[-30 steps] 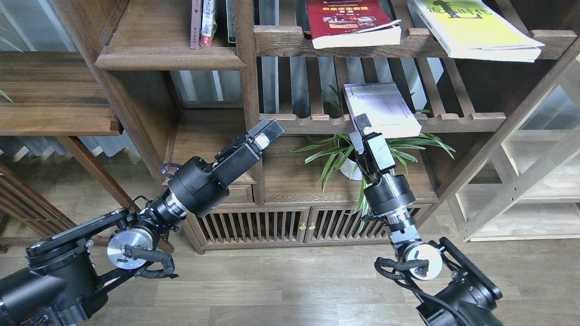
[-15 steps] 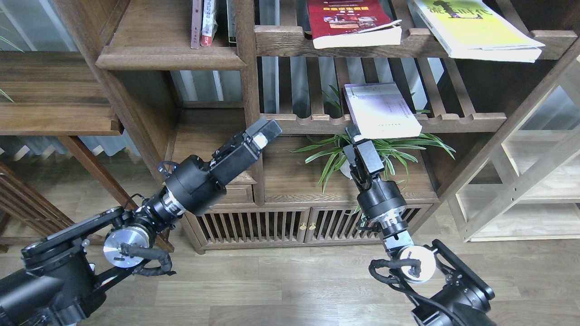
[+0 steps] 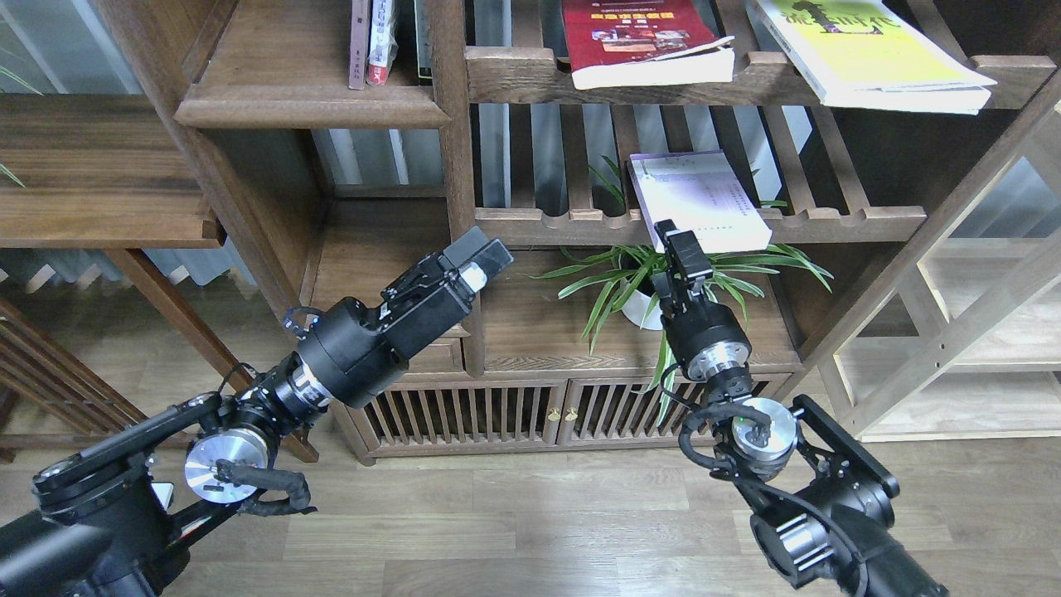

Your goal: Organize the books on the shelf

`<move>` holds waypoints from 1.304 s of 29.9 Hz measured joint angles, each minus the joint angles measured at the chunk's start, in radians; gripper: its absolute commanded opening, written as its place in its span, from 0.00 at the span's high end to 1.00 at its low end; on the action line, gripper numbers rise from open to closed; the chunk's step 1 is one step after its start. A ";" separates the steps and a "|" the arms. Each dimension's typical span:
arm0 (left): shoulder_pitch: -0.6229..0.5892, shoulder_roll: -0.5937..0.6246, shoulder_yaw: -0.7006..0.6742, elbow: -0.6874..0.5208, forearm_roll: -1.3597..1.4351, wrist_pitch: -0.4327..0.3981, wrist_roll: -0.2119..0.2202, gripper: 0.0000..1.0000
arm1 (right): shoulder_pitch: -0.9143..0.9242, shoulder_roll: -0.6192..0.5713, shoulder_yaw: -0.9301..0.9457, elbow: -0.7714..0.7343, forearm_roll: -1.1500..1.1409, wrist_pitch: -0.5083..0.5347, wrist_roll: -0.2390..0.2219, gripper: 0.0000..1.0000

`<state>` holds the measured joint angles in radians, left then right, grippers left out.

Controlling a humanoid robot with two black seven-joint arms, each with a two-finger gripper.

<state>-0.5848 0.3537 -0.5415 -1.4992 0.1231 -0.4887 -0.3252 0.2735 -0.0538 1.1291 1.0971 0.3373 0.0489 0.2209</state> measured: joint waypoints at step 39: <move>0.020 -0.002 0.002 0.005 0.004 0.000 0.001 0.01 | 0.221 0.008 0.073 -0.341 0.081 -0.022 -0.004 0.20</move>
<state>-0.5645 0.3517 -0.5399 -1.4941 0.1274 -0.4887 -0.3246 0.4949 -0.0458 1.2026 0.7558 0.4185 0.0267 0.2171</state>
